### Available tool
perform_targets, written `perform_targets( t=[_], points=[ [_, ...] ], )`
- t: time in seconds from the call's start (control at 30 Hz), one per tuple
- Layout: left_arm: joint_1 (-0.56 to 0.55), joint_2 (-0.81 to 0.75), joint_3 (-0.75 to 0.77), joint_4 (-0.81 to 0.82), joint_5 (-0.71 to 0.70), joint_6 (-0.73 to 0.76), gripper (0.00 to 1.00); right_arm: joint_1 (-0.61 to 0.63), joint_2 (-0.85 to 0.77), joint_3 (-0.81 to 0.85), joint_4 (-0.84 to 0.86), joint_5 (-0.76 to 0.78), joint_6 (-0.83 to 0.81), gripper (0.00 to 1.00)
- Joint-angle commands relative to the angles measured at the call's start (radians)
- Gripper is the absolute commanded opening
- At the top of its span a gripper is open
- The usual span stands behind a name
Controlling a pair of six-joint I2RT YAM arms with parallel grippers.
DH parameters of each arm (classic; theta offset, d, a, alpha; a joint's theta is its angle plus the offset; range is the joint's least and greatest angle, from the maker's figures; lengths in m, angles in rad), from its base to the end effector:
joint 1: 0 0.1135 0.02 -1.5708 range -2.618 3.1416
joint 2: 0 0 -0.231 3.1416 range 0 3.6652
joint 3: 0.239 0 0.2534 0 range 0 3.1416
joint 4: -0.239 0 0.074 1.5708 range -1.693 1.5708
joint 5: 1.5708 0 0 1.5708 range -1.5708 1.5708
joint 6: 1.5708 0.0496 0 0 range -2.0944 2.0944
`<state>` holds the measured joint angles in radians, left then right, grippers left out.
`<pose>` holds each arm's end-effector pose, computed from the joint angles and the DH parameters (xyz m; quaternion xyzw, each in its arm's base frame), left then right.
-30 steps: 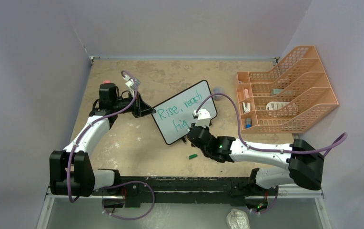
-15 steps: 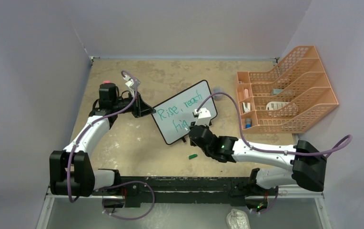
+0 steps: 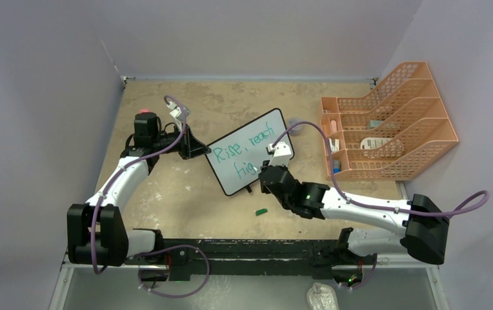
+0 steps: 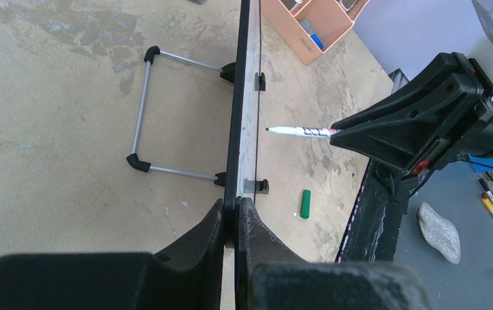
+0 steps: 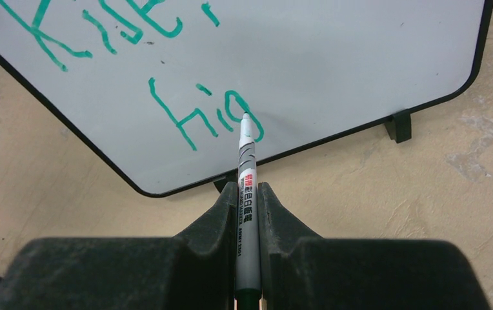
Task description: Write a sentence on the whiteboard
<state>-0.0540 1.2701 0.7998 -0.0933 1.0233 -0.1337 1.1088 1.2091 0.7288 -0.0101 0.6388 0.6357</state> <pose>0.2799 -0.0575 0.2227 0.2057 0.7725 -0.4664 0.3787 0.1534 0.2417 0.2154 -0.0338 0.8294 0.2007 0.5202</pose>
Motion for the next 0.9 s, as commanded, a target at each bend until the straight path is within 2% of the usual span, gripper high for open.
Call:
perform_targets(
  t=[0.0, 0.87],
  points=[
    [-0.007, 0.012, 0.022, -0.016, -0.02, 0.04, 0.0, -0.025, -0.017, 0.027, 0.029, 0.038, -0.04, 0.0],
    [-0.007, 0.012, 0.021, -0.015, -0.018, 0.04, 0.0, -0.048, 0.012, 0.064, 0.126, 0.016, -0.112, 0.0]
  ],
)
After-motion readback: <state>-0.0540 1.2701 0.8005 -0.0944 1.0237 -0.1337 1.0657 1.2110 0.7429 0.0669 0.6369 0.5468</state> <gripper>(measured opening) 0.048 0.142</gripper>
